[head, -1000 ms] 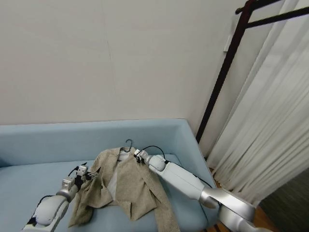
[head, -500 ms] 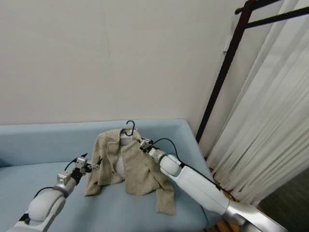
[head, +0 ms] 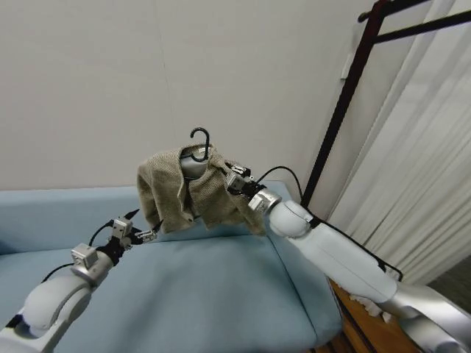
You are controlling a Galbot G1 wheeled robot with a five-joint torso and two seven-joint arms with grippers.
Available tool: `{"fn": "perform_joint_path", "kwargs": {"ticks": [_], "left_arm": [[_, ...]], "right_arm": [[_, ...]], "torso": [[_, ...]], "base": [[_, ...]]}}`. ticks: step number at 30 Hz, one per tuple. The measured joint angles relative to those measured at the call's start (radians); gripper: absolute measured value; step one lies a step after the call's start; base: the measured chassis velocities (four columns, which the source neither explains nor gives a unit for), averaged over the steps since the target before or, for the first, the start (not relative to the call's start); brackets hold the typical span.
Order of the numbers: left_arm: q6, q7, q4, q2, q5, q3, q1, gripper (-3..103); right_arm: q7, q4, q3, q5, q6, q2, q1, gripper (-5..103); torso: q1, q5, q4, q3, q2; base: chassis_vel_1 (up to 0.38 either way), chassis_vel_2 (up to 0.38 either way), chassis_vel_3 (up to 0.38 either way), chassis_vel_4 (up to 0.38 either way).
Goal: Pick up the clothes from the sofa and hang them on the clothes hanger.
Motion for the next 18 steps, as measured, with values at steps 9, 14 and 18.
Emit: {"fn": "perform_joint_path", "kwargs": {"ticks": [9,14,18], "left_arm": [[0.019,-0.008,0.003,0.024,-0.001,0.05,-0.045,100],[0.022,-0.014,-0.05,0.034,-0.031,0.068,-0.046,100],[0.012,-0.008,-0.093,0.028,-0.078,0.081,-0.055,100]], "right_arm": [[0.036,0.069,-0.027,0.149,-0.088,-0.057,0.027,10],[0.061,0.086,-0.058,0.191,-0.117,-0.079,0.05,10],[0.084,0.086,-0.126,0.21,-0.143,-0.078,0.096,10]], "torso": [[0.0,-0.0004,0.0002,0.0,0.0],[0.0,-0.0002,0.0,0.0,0.0],[0.0,-0.0001,-0.0001,0.0,0.0]], "base": [[0.0,0.0,0.0,0.0],[0.0,0.0,0.0,0.0],[0.0,0.0,0.0,0.0]]}}
